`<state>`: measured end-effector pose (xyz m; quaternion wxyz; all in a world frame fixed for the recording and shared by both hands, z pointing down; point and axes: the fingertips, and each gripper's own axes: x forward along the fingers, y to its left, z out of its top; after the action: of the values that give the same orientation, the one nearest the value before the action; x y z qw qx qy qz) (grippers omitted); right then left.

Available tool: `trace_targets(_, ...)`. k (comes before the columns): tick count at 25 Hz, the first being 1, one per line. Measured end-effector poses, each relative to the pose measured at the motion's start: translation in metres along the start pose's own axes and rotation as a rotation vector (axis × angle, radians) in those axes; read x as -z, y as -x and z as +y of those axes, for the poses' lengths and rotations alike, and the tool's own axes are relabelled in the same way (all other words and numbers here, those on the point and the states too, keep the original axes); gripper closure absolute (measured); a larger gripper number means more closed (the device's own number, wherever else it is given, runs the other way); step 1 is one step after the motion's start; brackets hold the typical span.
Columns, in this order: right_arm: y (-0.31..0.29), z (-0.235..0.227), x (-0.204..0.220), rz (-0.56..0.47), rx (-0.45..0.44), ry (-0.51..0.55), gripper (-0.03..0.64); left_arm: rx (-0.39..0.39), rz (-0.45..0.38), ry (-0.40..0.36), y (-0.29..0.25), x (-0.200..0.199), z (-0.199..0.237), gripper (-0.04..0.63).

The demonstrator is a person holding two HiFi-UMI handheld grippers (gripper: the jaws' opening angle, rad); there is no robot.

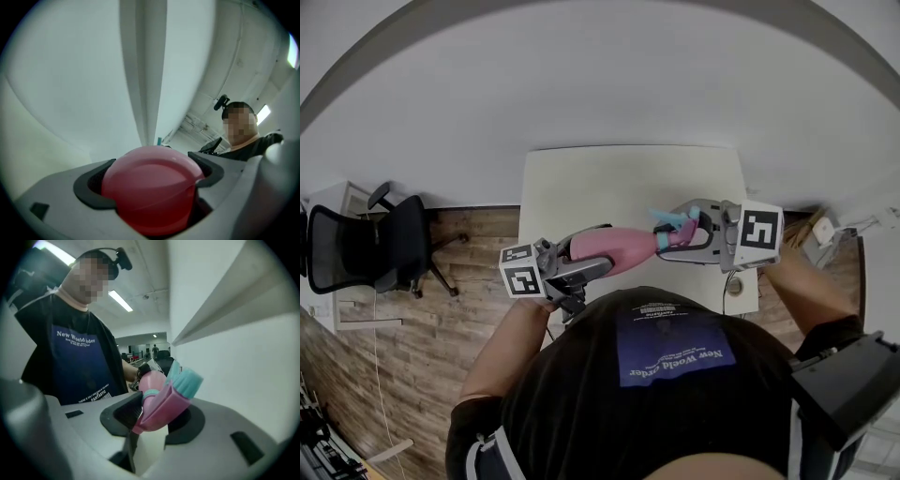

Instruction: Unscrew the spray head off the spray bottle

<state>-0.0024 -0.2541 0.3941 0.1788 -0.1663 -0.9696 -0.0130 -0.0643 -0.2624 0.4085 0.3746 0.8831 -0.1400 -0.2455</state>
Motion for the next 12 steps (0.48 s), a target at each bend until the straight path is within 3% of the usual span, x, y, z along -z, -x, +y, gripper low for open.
trace_targets(6, 0.001, 0.005, 0.007, 0.162, 0.053, 0.272, 0.485, 0.015, -0.005, 0.142, 0.0, 0.003, 0.007, 0.107)
trace_targets(12, 0.001, 0.011, 0.01, 0.235, 0.124, 0.546, 0.485, 0.039, 0.0, 0.254, -0.002, 0.014, 0.011, 0.107)
